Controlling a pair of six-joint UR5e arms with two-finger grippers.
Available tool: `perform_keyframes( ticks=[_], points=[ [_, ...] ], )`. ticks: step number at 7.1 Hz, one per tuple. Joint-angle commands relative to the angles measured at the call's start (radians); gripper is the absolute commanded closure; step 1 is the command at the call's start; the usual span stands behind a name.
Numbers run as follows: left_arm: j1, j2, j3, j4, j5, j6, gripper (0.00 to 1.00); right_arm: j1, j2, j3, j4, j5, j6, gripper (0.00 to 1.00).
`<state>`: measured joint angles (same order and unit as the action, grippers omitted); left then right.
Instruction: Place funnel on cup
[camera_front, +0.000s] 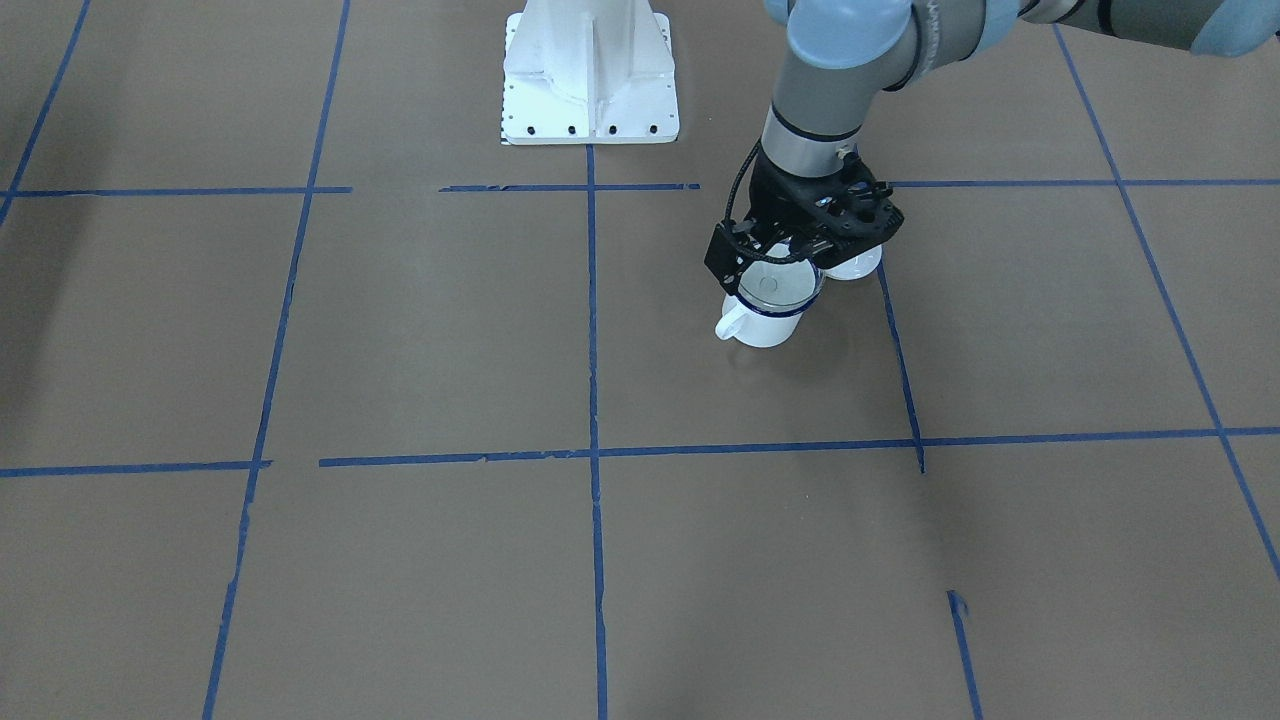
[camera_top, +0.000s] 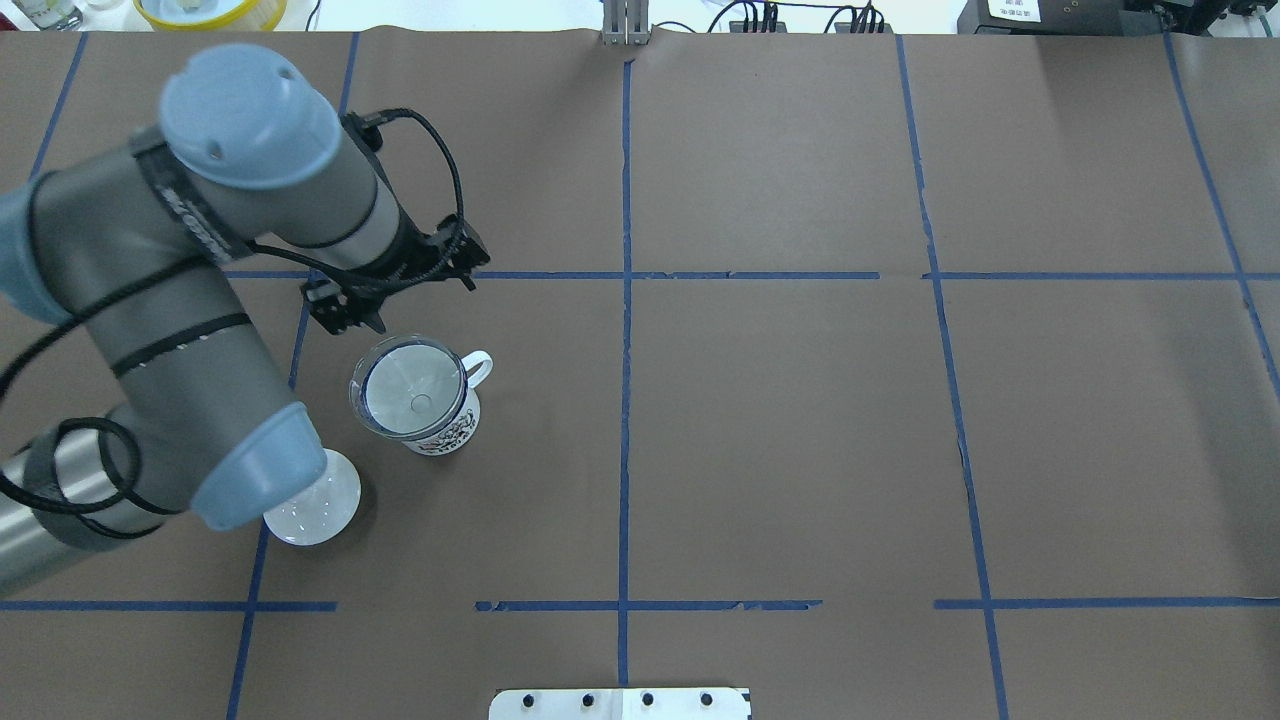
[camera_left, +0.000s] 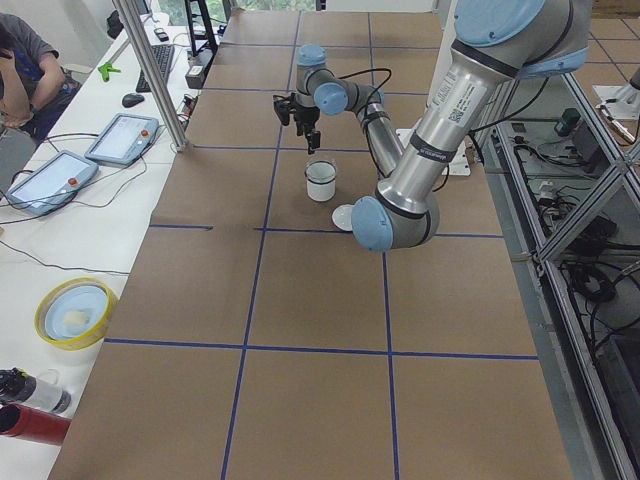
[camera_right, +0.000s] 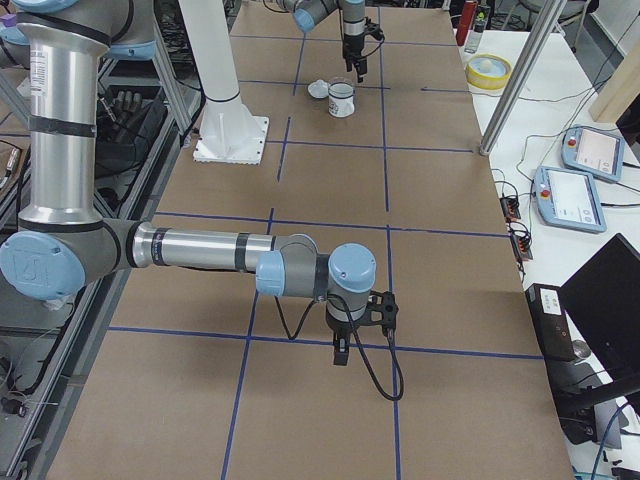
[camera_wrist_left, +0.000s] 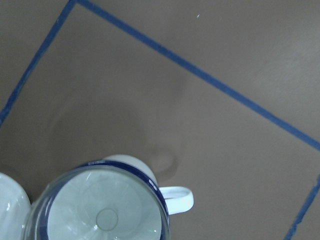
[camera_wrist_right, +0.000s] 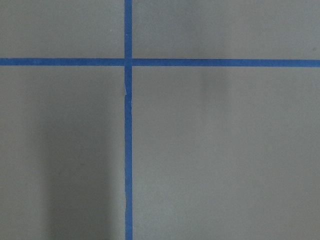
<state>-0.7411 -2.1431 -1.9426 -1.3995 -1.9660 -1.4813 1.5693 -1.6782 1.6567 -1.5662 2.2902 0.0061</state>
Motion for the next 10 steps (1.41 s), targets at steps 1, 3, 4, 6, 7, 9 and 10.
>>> perform_keyframes(
  ticks=[1, 3, 4, 6, 7, 9, 10],
  points=[
    [-0.174, 0.127, -0.073, -0.007, -0.014, 0.361, 0.0, 0.0, 0.0, 0.0, 0.0, 0.0, 0.0, 0.0],
    [-0.41, 0.26, -0.058, -0.009, -0.167, 0.799, 0.0, 0.0, 0.0, -0.001, 0.0, 0.0, 0.0, 0.0],
    [-0.513, 0.335, -0.053, -0.009, -0.204, 0.998, 0.0, 0.0, 0.0, -0.002, 0.0, 0.0, 0.0, 0.0],
    [-0.753, 0.478, 0.038, -0.012, -0.246, 1.458, 0.0, 0.0, 0.0, -0.001, 0.0, 0.0, 0.0, 0.0],
    [-0.853, 0.518, 0.127, -0.012, -0.275, 1.615, 0.0, 0.0, 0.0, 0.0, 0.0, 0.0, 0.0, 0.0],
    [-0.894, 0.601, 0.233, -0.013, -0.278, 1.623, 0.0, 0.0, 0.0, 0.0, 0.0, 0.0, 0.0, 0.0],
    [-0.9, 0.618, 0.267, -0.042, -0.289, 1.624, 0.0, 0.0, 0.0, 0.0, 0.0, 0.0, 0.0, 0.0]
  ],
)
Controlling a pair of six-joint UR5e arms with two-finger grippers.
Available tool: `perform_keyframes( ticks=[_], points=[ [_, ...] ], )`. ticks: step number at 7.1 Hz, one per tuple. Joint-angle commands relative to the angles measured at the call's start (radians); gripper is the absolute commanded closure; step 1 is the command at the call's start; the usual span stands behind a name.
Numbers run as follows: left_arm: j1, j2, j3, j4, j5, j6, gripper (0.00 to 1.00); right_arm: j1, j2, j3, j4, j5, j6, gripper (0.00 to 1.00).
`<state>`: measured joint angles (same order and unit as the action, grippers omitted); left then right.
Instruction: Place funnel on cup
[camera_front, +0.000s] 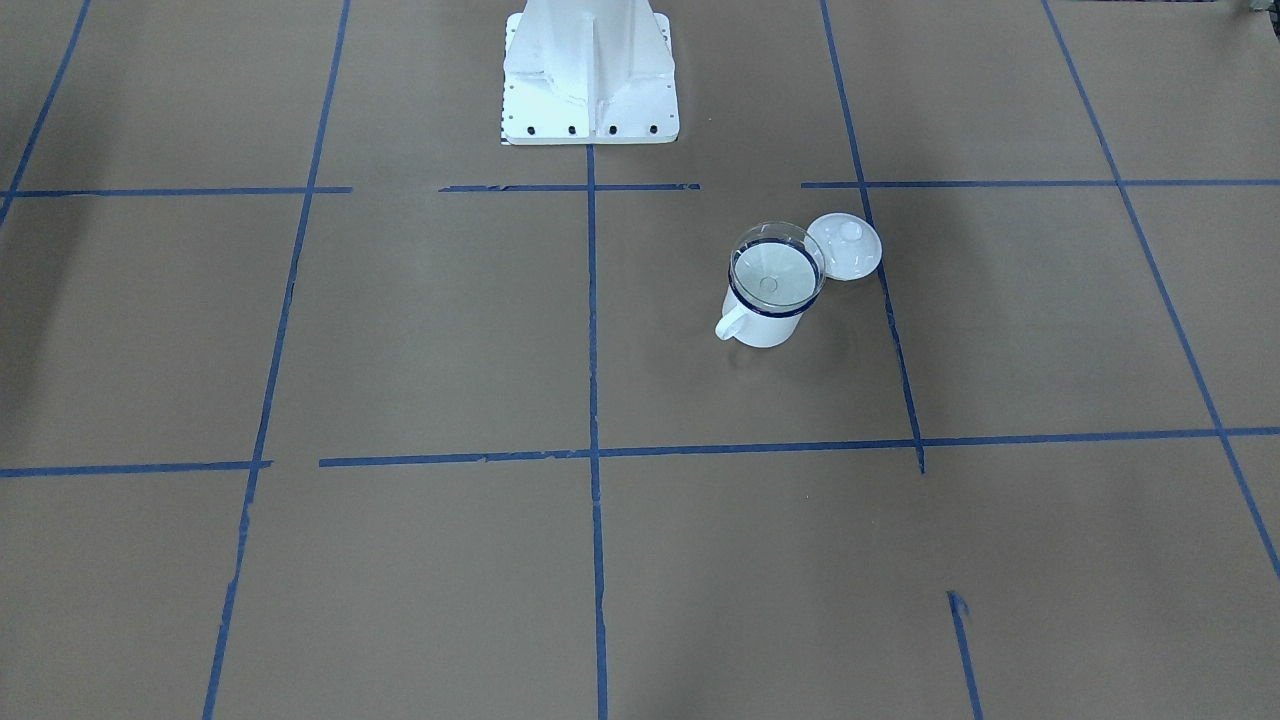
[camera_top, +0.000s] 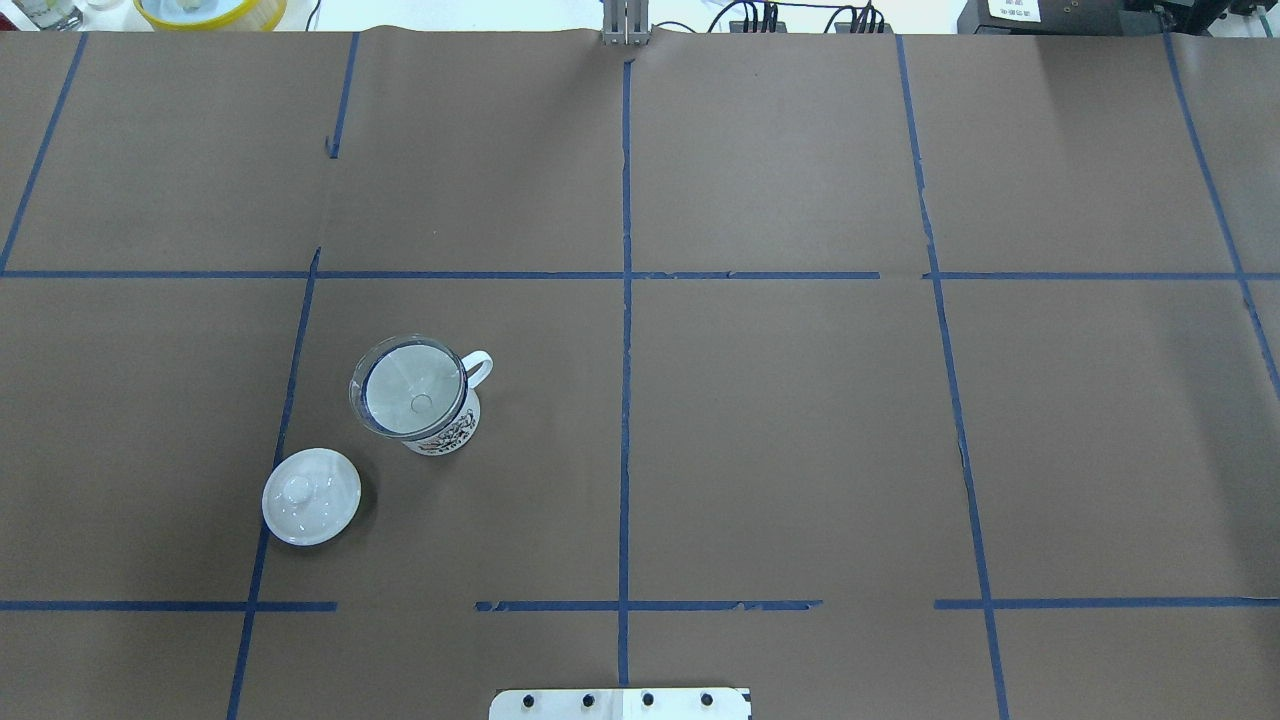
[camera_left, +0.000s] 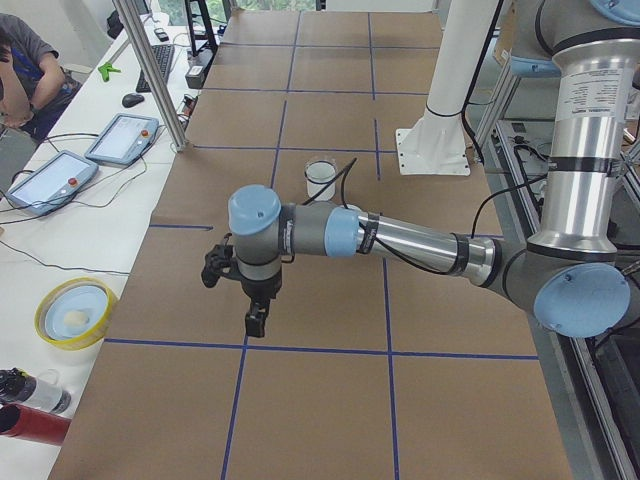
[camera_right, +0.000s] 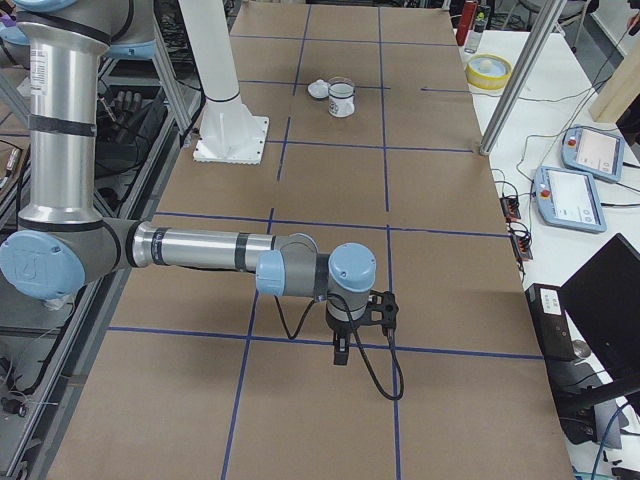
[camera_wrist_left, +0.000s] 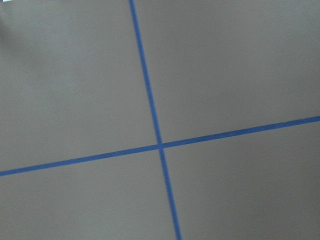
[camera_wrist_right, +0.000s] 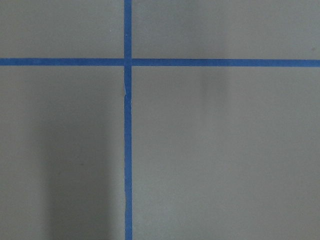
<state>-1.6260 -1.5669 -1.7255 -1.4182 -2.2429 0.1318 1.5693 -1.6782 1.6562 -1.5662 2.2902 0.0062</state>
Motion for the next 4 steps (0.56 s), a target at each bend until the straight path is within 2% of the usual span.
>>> perform_keyframes(
  ticks=[1, 2, 4],
  points=[
    [-0.023, 0.082, 0.058, -0.104, -0.181, 0.003, 0.0, 0.0, 0.0, 0.0, 0.0, 0.0, 0.0, 0.0],
    [-0.023, 0.117, 0.058, -0.122, -0.2, 0.009, 0.0, 0.0, 0.0, -0.001, 0.0, 0.0, 0.0, 0.0],
    [-0.025, 0.108, 0.041, -0.117, -0.17, 0.006, 0.0, 0.0, 0.0, 0.0, 0.0, 0.0, 0.0, 0.0]
  ],
)
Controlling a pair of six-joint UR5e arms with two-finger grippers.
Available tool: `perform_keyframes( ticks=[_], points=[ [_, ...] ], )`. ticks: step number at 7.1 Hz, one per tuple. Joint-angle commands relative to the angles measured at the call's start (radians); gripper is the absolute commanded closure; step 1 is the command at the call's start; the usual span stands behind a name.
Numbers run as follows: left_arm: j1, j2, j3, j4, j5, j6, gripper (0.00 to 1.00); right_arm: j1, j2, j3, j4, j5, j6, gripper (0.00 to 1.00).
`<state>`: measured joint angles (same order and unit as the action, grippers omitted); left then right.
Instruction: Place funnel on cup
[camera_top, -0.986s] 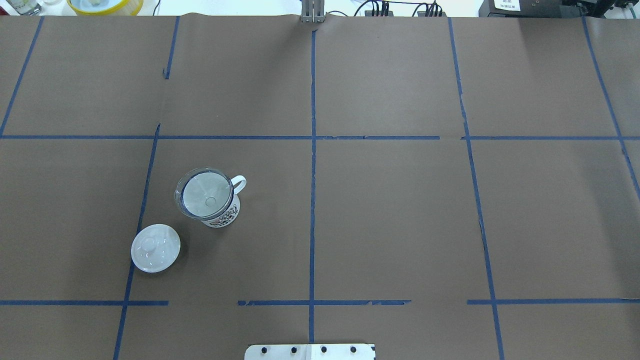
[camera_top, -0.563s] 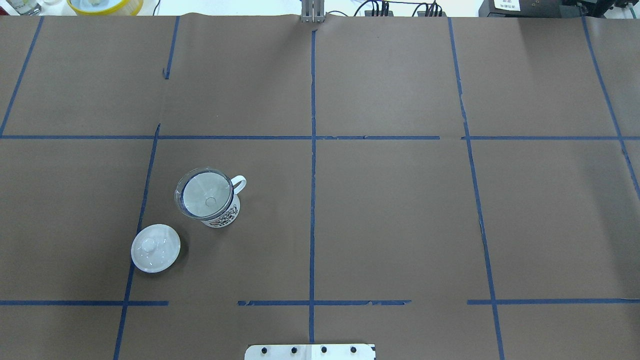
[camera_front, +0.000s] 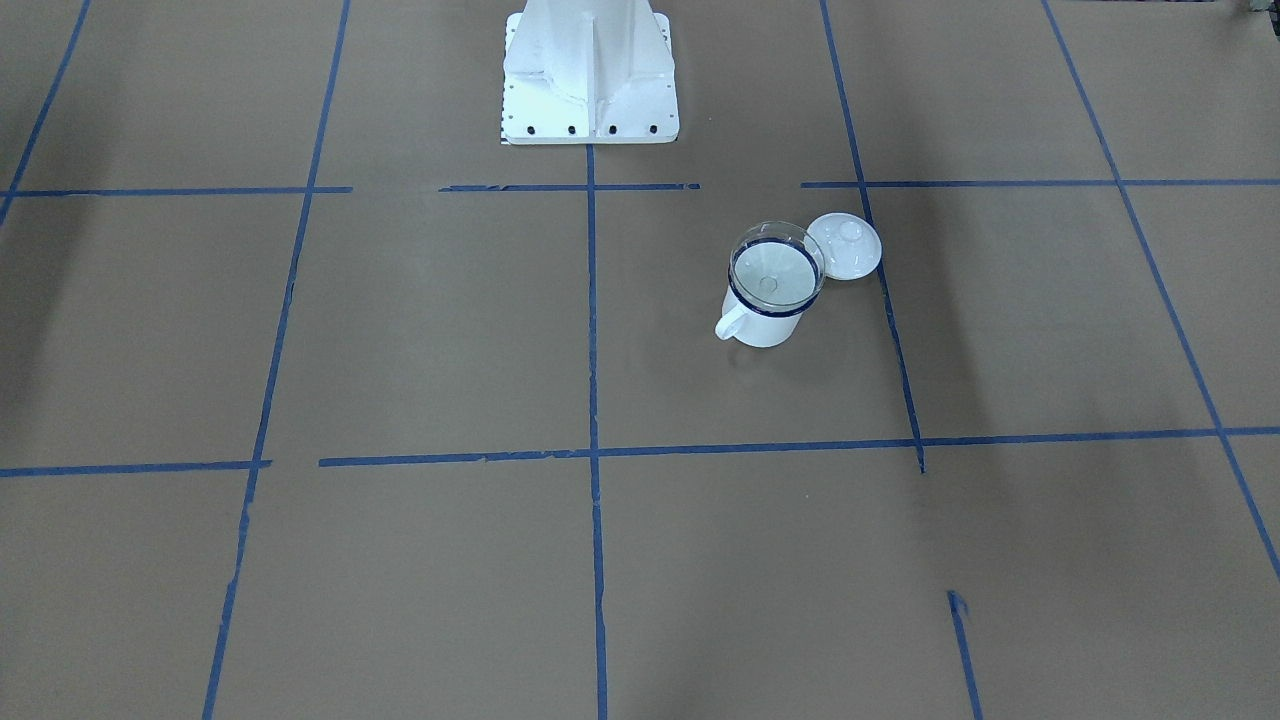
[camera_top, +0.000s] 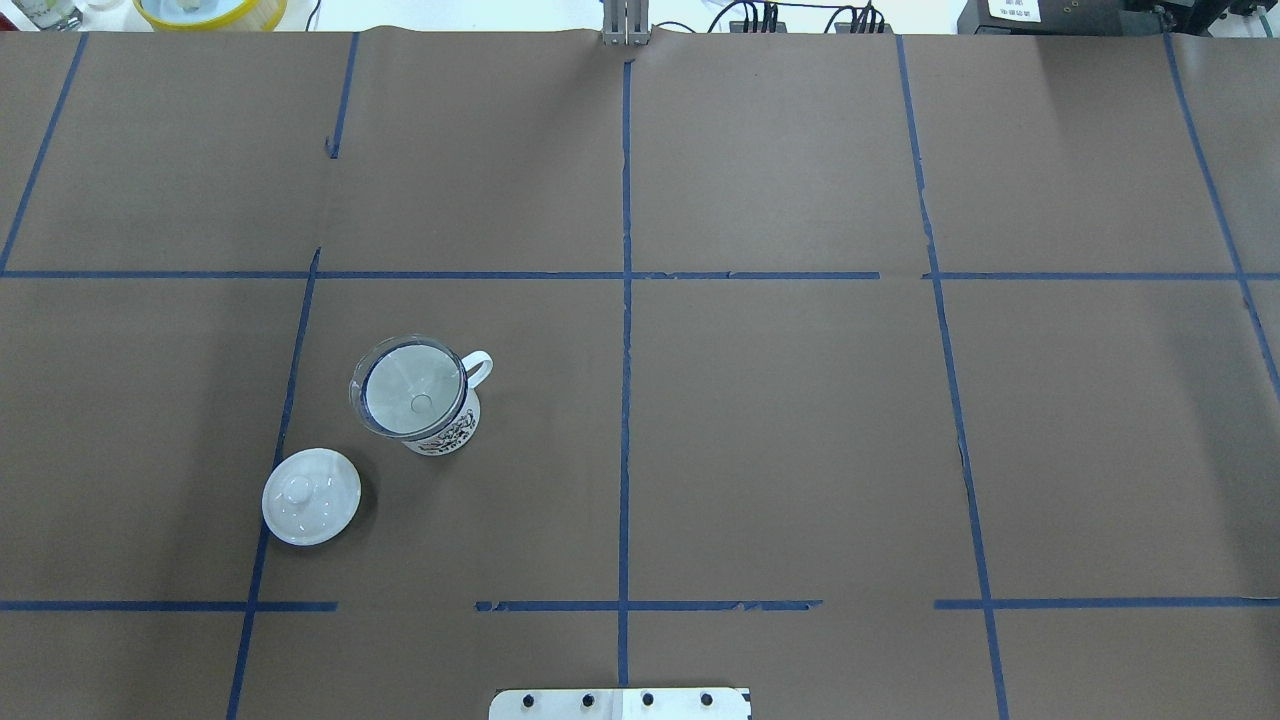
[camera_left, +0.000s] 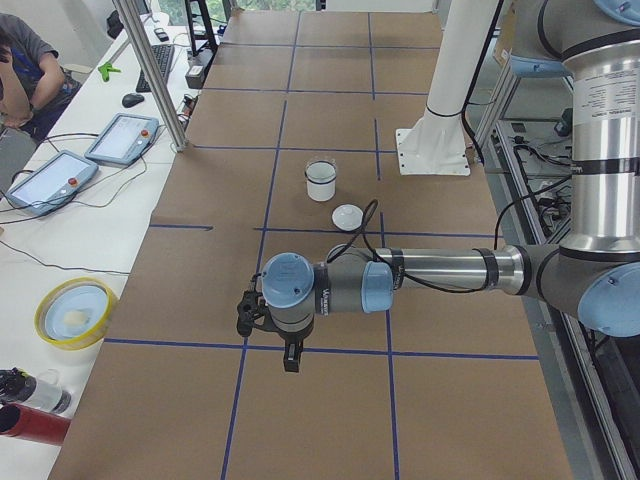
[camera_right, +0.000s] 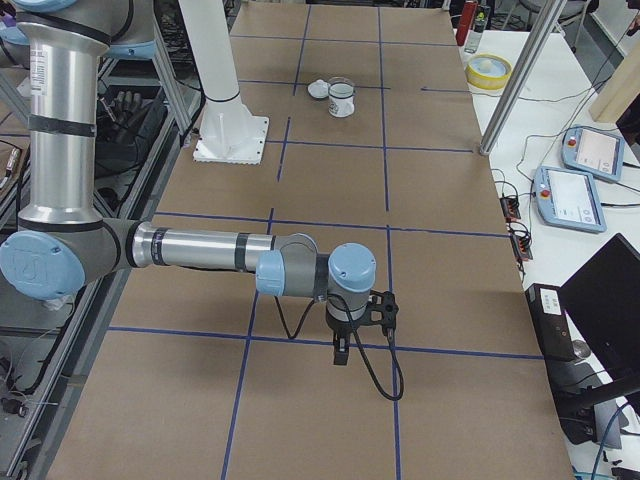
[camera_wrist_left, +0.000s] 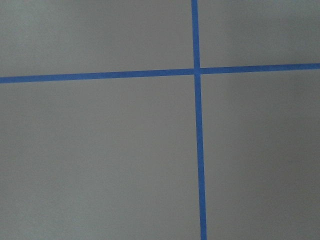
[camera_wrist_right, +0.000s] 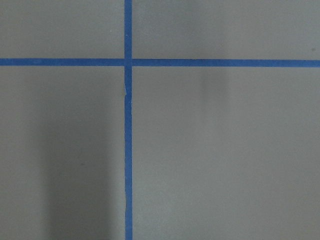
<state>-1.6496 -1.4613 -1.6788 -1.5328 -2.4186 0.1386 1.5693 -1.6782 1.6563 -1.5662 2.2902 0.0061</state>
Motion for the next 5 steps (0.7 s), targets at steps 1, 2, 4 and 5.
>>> perform_keyframes(
  ticks=[1, 2, 4, 5],
  points=[
    [-0.001, 0.006, 0.005, 0.0, 0.021, -0.002, 0.0, 0.0, 0.0, 0.0, 0.0, 0.0, 0.0, 0.0],
    [-0.002, 0.013, 0.007, 0.002, 0.021, -0.001, 0.0, 0.0, 0.0, -0.001, 0.0, 0.0, 0.0, 0.0],
    [0.001, 0.004, -0.002, -0.003, 0.022, 0.003, 0.0, 0.0, 0.0, 0.0, 0.0, 0.0, 0.0, 0.0],
    [0.001, -0.004, -0.009, -0.004, 0.021, 0.003, 0.0, 0.0, 0.0, -0.001, 0.0, 0.0, 0.0, 0.0]
  ],
)
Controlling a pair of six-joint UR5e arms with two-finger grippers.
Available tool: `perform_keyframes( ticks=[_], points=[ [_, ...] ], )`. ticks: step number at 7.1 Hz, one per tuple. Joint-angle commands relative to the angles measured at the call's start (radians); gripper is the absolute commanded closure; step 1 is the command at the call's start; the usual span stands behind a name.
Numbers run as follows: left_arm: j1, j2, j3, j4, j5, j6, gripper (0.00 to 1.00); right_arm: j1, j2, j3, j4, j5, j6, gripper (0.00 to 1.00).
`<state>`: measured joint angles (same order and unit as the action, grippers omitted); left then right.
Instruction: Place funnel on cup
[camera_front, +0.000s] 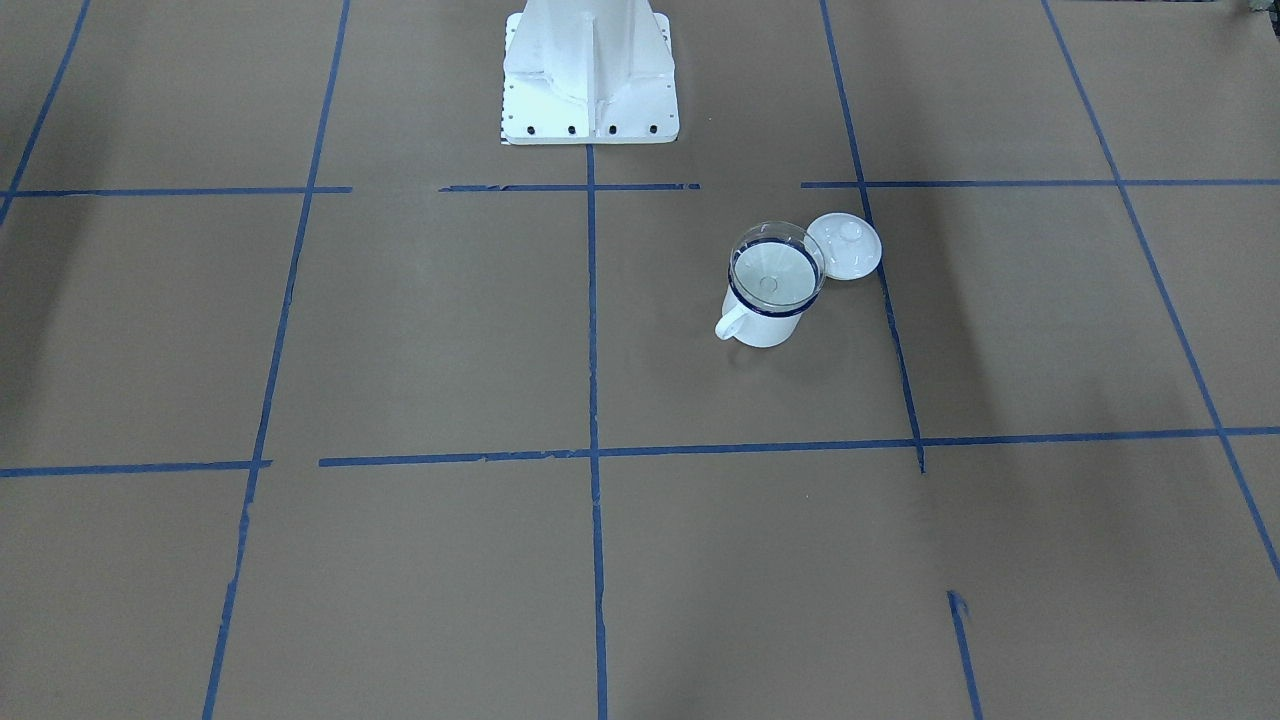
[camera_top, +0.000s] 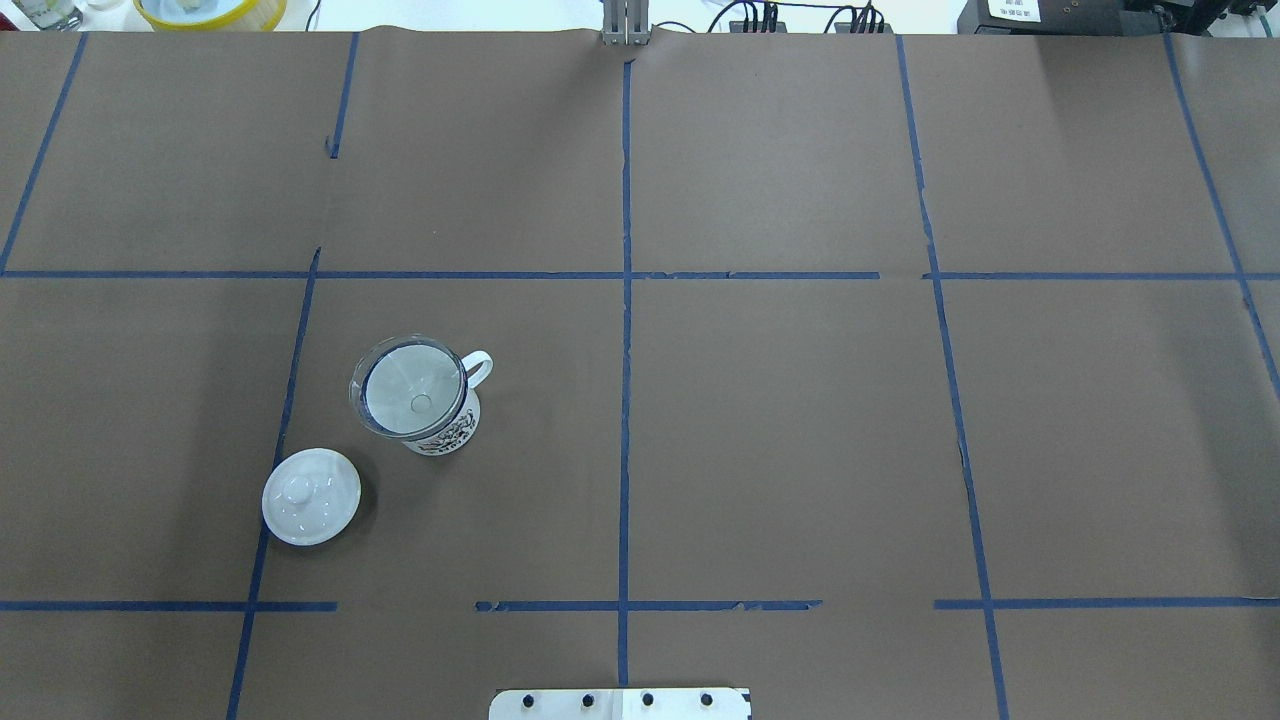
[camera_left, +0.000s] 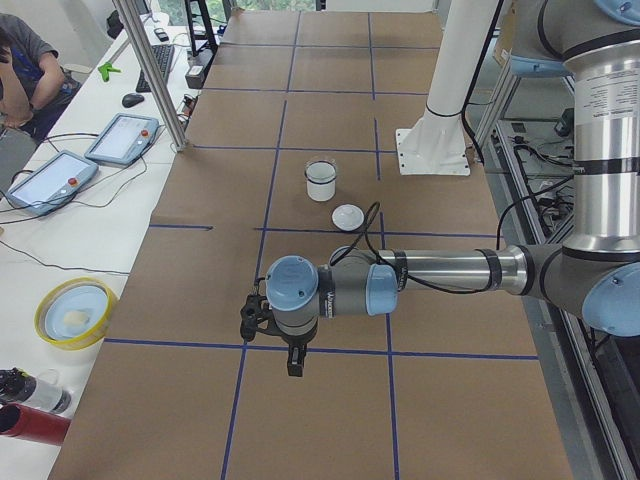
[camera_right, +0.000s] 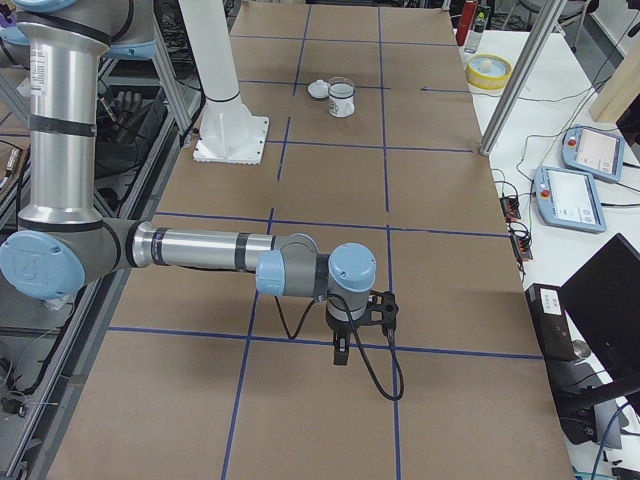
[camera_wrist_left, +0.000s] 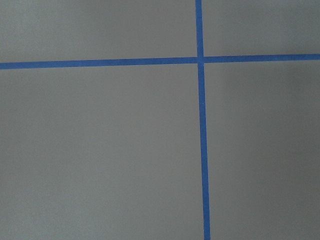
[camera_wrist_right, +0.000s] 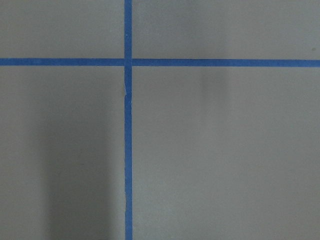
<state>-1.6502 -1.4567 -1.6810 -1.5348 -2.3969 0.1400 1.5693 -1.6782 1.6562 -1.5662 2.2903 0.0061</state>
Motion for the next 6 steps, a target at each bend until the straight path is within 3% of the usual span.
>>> perform_keyframes(
  ticks=[1, 6],
  points=[
    [0.0, -0.008, -0.008, -0.002, -0.001, 0.001, 0.0, 0.0, 0.0, -0.001, 0.0, 0.0, 0.0, 0.0],
    [0.0, -0.008, -0.019, -0.002, -0.001, -0.002, 0.0, 0.0, 0.0, -0.001, 0.0, 0.0, 0.0, 0.0]
  ],
)
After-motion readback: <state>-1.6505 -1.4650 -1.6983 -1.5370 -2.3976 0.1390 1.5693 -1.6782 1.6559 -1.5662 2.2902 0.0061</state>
